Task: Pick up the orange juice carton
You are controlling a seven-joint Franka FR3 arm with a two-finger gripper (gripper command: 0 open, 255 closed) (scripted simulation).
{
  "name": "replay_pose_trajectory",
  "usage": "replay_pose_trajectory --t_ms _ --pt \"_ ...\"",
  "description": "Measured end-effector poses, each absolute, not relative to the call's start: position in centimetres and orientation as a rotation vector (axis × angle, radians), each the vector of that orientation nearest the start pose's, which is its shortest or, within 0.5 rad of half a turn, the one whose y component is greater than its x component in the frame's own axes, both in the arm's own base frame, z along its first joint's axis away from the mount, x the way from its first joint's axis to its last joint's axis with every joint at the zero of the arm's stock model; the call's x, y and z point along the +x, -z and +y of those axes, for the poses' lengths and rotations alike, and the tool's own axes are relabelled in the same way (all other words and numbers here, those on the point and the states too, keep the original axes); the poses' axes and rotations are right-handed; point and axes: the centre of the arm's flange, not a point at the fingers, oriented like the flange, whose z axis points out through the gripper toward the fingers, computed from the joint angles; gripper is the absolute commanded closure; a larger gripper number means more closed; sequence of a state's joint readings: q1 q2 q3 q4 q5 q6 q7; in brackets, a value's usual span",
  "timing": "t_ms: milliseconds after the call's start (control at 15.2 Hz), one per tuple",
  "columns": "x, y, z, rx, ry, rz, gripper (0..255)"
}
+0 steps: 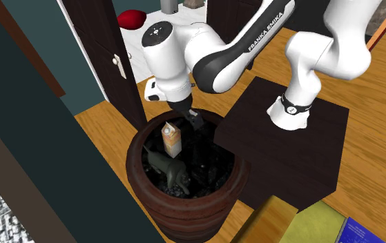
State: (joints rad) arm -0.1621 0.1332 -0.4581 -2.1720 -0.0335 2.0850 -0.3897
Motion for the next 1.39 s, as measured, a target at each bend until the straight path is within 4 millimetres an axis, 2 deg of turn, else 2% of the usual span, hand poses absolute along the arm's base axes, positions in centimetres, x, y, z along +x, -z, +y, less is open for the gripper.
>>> replay_pose_trajectory --t_ms 660,858,1188,1254,1386 --pt "45.5 -23.2 -40.0 -3.034 -0.42 0.384 0" --pt "45.7 -21.6 -40.8 -3.03 -0.424 0.385 0" --pt "45.8 -18.8 -40.8 -3.029 -0.425 0.385 0" --pt "45.8 -18.7 -40.7 -3.029 -0.425 0.385 255" --pt "45.8 -18.6 -40.7 -3.03 -0.423 0.385 255"
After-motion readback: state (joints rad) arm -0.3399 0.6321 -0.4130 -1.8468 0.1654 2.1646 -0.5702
